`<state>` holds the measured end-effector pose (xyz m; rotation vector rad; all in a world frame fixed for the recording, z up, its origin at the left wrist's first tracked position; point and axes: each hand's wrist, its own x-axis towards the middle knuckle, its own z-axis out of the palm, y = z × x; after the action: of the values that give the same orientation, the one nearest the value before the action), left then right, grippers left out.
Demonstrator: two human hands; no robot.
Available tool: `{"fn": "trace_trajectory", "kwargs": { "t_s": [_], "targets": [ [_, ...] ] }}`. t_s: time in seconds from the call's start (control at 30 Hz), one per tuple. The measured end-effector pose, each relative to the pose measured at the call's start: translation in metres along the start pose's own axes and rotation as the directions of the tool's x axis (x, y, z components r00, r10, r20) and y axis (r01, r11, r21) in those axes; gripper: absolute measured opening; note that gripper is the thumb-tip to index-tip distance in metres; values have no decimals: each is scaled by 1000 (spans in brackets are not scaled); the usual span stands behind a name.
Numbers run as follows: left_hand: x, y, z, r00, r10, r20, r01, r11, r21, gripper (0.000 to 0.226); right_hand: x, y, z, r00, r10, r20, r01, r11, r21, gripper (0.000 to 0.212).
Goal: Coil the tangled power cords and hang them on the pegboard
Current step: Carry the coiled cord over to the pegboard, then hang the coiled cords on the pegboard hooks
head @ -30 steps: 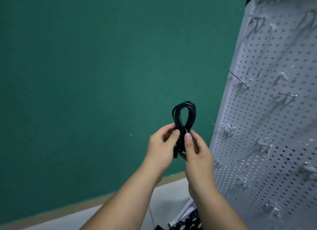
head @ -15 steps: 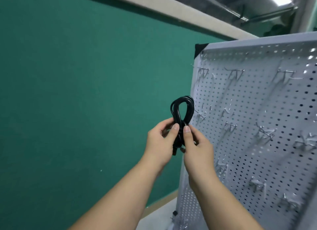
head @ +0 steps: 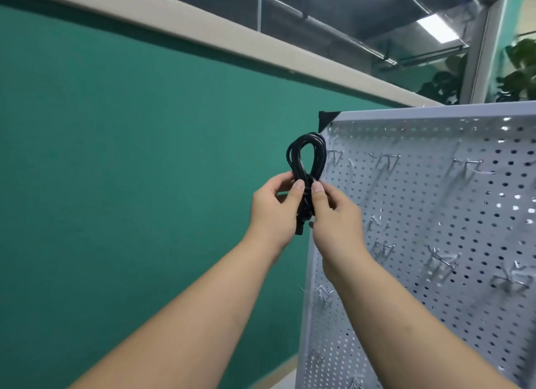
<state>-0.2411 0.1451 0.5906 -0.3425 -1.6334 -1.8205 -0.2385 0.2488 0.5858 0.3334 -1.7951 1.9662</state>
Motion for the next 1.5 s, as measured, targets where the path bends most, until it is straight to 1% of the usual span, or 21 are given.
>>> {"fn": "trace_trajectory", "kwargs": {
  "t_s": [0.13,0.23,0.33,0.4,0.53,0.6,0.7,0.73,0.8,0.83,0.87,0.93,1.03,1.13,1.23,1.3,1.33,1.4,1.5],
  "targets": [
    [25,3,9,1000,6,-7,-6,999,44,13,25,-8,1,1000,-3,-3,3,999,-40,15],
    [39,0,20,1000,-16,13,15,997,81,12,41,-9,-4,999,-5,-40,2,996,-90,16],
    [47,-7,33,998,-51,43,44,988,146,23,52,-8,-13,999,21,-50,-30,982,-187,26],
    [51,-13,41,995,-85,45,75,979,190,27,58,-4,-20,998,50,-47,-60,961,-268,31],
    [59,-25,53,988,-149,49,133,961,241,5,68,0,-28,997,64,-36,-73,919,-387,35],
    [59,-29,56,984,-169,48,152,956,251,7,71,0,-32,999,46,-24,-52,885,-464,35],
    [59,-32,57,985,-164,45,146,951,274,5,71,-1,-38,1000,22,6,-16,837,-546,36],
    [58,-32,57,984,-169,50,149,950,273,11,70,-2,-39,1000,19,18,-5,820,-572,37],
    [56,-34,54,982,-182,58,161,954,254,34,68,-1,-42,999,12,46,19,792,-611,39],
    [55,-37,51,980,-187,61,168,956,241,38,66,-2,-43,998,5,56,31,778,-627,39],
    [54,-39,48,979,-192,67,172,957,234,35,64,-1,-45,998,2,60,38,764,-644,41],
    [49,-42,41,980,-188,69,167,958,234,20,59,0,-47,998,-5,61,45,737,-674,46],
    [41,-42,32,986,-154,68,136,966,220,17,48,1,-49,996,-56,73,92,709,-699,50],
    [28,-43,21,988,-133,73,115,972,207,17,30,-2,-50,982,-164,93,181,681,-710,53],
    [6,-50,4,986,-136,91,109,961,252,14,2,3,-46,935,-330,131,329,664,-672,48],
    [-14,-61,-10,981,-157,111,120,950,289,15,-21,15,-41,904,-393,170,407,664,-627,48],
    [-26,-68,-18,979,-169,118,126,945,302,16,-33,24,-39,896,-398,199,431,667,-607,47],
    [-55,-87,-37,968,-207,141,145,923,356,17,-59,50,-36,896,-359,262,444,688,-574,46],
    [-108,-129,-70,934,-318,161,204,847,492,22,-102,102,-33,912,-238,333,391,748,-536,42]
  ]
}}
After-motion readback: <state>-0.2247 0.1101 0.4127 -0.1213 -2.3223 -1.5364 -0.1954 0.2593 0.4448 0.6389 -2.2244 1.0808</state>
